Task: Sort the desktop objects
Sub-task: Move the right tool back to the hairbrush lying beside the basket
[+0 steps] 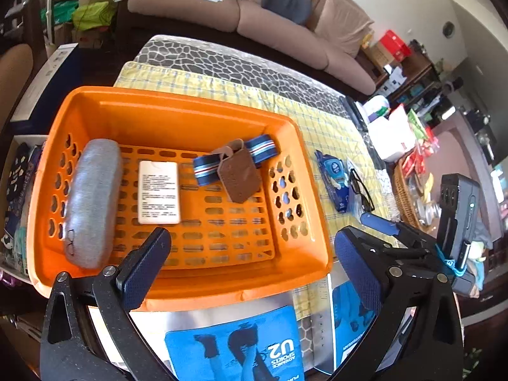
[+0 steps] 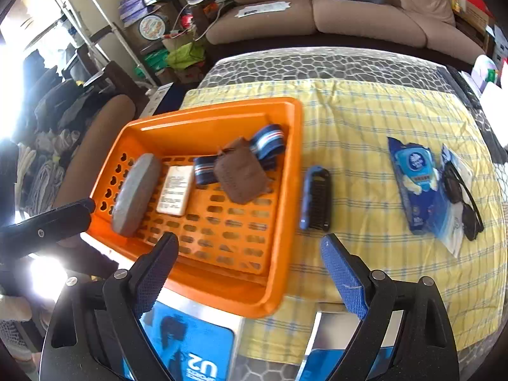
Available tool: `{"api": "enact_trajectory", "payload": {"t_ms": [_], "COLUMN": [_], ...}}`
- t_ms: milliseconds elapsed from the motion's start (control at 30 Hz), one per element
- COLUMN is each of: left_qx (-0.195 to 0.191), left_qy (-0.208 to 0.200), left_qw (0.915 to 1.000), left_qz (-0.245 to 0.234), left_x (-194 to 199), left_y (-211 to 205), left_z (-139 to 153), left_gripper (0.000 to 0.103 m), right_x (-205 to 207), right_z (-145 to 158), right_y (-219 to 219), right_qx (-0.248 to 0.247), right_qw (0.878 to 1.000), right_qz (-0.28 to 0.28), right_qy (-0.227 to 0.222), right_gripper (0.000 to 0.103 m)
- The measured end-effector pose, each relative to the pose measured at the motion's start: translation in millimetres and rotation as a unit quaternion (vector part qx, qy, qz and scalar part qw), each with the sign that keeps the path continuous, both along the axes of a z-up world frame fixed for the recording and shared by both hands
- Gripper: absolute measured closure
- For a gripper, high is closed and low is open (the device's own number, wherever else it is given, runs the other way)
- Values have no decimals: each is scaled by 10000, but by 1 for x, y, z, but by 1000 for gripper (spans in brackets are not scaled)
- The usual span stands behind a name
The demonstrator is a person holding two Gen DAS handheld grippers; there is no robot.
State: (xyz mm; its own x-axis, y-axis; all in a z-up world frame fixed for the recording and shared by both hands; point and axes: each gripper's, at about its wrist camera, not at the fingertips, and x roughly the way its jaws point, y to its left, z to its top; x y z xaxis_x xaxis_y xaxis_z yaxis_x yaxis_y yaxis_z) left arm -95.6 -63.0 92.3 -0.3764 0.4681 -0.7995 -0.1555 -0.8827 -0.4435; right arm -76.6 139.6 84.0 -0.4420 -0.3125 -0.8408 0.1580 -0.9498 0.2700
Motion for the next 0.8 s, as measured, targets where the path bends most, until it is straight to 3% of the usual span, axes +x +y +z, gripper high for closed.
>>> {"api": "enact_trajectory", "payload": {"t_ms": [233,400,500,667,800], "left_qx": [190,290,319,427,412], "left_qy": [-133,-309,-339,-370,-362], "left_qw": [9995,9987,9985,9979,9982], "left_qz": [-204,-285,-303,-315,-227], "left_x": [-19,-37,-47,-59,-68], "left_y": [57,84,95,97,89], "left_z": [-6,-17,-20,-20,-21], "left_gripper": [0,0,0,0,0], "right_x": [-6,-18,-27,-50,-66], "right_z": [-19,-42,-56,-62,-60], "right_y": [80,99,104,98,81], "right_qx": [-216,-371,-488,-397,174], "right_qw": [9994,9987,9977,9944,9793], "right_qz": [-217,-40,113,936,2017], "right_qy": [-183,-352,-455,-303,-46], "right_gripper": [10,22,22,22,3]}}
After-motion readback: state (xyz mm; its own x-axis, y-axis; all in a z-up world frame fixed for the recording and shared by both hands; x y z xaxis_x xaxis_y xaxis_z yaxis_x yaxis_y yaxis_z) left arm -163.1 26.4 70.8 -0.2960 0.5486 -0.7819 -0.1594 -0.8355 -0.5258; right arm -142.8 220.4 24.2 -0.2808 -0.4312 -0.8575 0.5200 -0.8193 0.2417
